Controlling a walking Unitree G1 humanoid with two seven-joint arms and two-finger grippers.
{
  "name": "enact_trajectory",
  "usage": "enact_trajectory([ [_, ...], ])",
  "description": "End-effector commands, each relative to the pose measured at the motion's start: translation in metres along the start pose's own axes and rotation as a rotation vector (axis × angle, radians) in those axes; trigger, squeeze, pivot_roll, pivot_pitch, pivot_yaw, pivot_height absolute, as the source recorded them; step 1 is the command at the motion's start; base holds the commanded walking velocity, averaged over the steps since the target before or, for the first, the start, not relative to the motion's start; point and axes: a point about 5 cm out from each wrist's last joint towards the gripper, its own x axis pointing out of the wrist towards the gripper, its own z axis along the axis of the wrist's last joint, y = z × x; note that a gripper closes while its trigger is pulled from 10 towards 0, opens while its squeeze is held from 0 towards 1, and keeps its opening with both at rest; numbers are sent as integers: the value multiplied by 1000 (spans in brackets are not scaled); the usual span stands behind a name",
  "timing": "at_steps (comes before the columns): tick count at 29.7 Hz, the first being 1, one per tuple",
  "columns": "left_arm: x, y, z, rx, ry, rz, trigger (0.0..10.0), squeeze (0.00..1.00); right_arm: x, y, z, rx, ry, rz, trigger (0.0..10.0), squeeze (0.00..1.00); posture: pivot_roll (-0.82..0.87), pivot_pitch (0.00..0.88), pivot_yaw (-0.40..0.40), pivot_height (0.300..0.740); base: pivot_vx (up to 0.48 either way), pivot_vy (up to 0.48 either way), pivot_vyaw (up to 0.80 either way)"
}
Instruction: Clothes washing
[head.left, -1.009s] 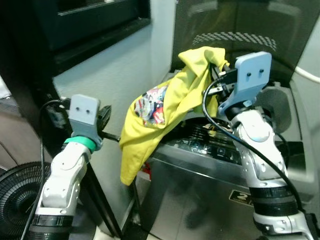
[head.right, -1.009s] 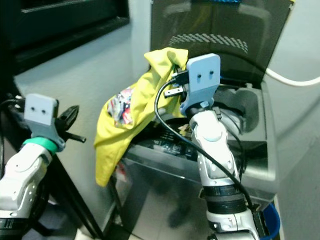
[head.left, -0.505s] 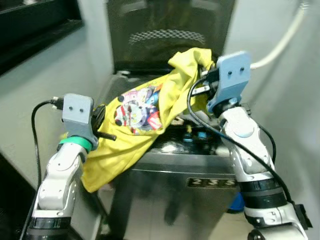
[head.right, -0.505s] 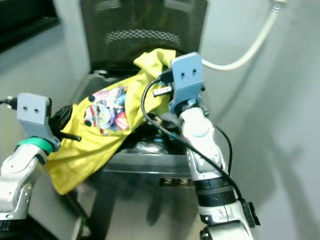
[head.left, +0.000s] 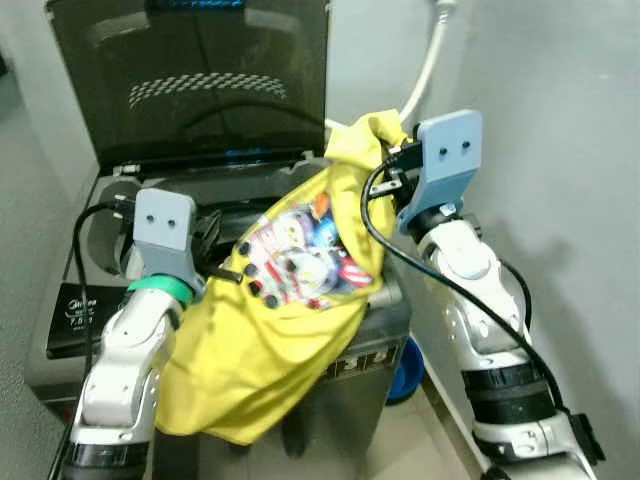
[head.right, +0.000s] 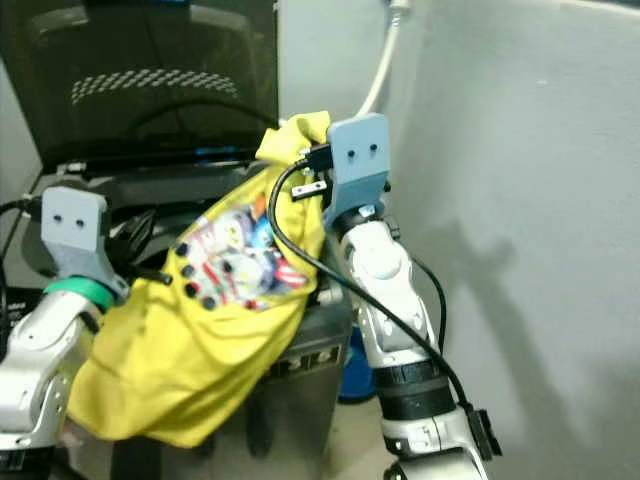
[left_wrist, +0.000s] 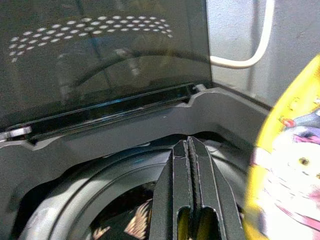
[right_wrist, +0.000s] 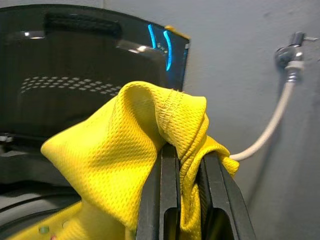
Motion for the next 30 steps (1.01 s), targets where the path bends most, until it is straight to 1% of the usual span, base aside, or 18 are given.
enact_trajectory([
  [1, -3, 4, -1, -2, 13, 11, 10000, 0, -1, 8, 3, 28, -14, 34, 10000, 0, 11, 27, 74, 740, 0, 0, 0],
  [5, -6, 5, 0, -3, 8, 17, 10000, 0, -1, 17, 4, 62, -16, 90, 10000, 0, 14, 24, 67, 740, 0, 0, 0],
  [8, -6, 5, 0, -5, 7, 19, 10000, 0, -1, 19, 4, 68, -16, 101, 10000, 0, 14, 23, 66, 740, 0, 0, 0],
  [9, -8, 3, -1, -11, 11, 20, 10000, 0, -2, 21, 1, 69, 0, 109, 10000, 0, 14, 21, 64, 740, 0, 0, 0],
  [19, -9, 2, -1, -13, 8, 19, 10000, 0, -4, 18, -1, 78, 19, 84, 10000, 0, 11, 25, 67, 740, 0, 0, 0],
  [22, -9, 2, 0, -21, 1, 17, 10000, 0, -4, 18, 3, 85, 6, 83, 10000, 0, 10, 27, 72, 740, 0, 0, 0],
  [25, -9, 0, 4, -29, -30, 7, 10000, 0, -3, 19, 7, 92, -9, 93, 10000, 0, 10, 27, 72, 740, 0, 0, 0],
  [26, -9, -2, 7, -34, -53, -9, 10000, 0, -2, 20, 9, 96, -14, 99, 10000, 0, 10, 27, 73, 740, 270, 0, 0],
  [30, -10, -4, 11, -46, -81, -21, 10000, 0, -2, 22, 10, 100, -19, 104, 10000, 0, 13, 26, 72, 740, 306, 0, 0],
])
